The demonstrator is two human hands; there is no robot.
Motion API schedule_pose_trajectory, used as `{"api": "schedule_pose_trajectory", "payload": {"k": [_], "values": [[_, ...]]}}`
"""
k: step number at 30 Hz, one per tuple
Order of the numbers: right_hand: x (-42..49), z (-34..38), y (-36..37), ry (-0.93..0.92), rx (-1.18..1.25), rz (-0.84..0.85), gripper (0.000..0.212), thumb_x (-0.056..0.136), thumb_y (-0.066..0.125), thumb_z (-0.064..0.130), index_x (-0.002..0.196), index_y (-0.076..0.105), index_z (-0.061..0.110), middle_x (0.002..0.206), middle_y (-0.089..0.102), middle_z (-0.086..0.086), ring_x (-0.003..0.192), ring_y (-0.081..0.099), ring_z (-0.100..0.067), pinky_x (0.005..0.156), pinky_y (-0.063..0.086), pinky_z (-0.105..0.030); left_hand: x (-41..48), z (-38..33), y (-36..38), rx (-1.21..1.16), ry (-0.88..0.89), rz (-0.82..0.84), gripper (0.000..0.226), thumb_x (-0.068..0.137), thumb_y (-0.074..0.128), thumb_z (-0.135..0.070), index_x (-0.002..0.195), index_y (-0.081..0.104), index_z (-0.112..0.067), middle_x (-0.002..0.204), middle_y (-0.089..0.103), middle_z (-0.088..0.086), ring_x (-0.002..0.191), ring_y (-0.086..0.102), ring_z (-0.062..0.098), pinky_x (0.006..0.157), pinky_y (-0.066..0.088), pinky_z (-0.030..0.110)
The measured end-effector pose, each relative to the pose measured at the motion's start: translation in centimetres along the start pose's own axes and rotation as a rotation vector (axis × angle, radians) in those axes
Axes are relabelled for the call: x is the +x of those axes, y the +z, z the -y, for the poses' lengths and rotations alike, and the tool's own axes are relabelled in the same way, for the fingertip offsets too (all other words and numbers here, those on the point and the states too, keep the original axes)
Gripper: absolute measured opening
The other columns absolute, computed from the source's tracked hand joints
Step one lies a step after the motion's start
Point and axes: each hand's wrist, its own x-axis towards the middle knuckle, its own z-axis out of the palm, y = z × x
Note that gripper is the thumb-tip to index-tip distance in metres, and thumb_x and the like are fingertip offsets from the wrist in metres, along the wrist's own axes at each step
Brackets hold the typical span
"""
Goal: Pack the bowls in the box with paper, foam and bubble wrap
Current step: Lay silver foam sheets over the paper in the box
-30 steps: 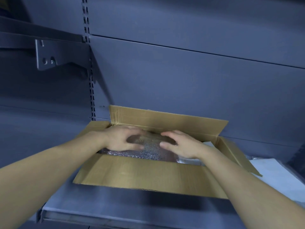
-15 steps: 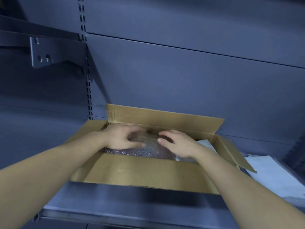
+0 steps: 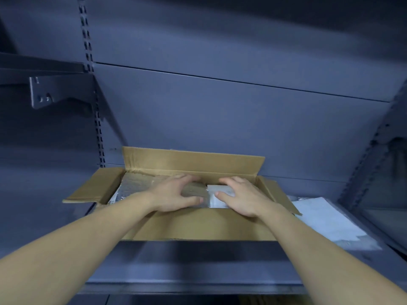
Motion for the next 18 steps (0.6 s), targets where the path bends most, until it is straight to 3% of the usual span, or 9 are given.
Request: {"api": "schedule_pose_trajectory", "payload": {"k": [2,7,14,18], "values": [[-1.1,-1.2,-0.8,0.02,-0.002,-0.021,0.06,0.094,0.042,0.062,0.146,0.038,0.034,0.151,0.038,0.005,0.14,0.032,-0.017,0.113,0.031,-0.042,0.6,-1.5,0.3,-0.014,0.015,0.014,0.072,0.088,0.057,-0.062,0.149,0.033,-0.032,0.153,0.038,-0.011,0.14,0.035,0.013,0.108,0.029,0.026],[-4.0,-4.6,-2.1,0.081,-0.034,-0.081,0.059,0.093,0.041,0.063,0.146,0.038,0.036,0.152,0.037,0.007,0.14,0.031,-0.017,0.112,0.032,-0.041,3.0,-5.1,1.1,-0.031,0.035,0.066,0.081,0.074,0.046,-0.081,0.142,0.04,-0.037,0.14,0.048,-0.014,0.128,0.046,0.013,0.106,0.039,0.037],[-8.0,-11.3,-3.7,0.205,0.014,-0.142,0.061,0.093,0.044,0.062,0.146,0.04,0.032,0.151,0.038,0.004,0.14,0.032,-0.018,0.114,0.03,-0.041,6.5,-11.8,4.0,-0.061,0.175,0.08,0.078,0.082,0.055,-0.071,0.148,0.034,-0.034,0.153,0.037,-0.011,0.141,0.032,0.012,0.115,0.028,0.032],[-10.0,-15.0,-4.1,0.273,0.051,-0.158,0.059,0.094,0.045,0.059,0.145,0.042,0.03,0.15,0.04,0.003,0.139,0.035,-0.019,0.114,0.03,-0.039,8.5,-15.4,6.0,-0.088,0.25,0.076,0.098,0.066,0.042,-0.084,0.148,0.036,-0.031,0.152,0.039,-0.01,0.141,0.034,0.01,0.116,0.028,0.033]]}}
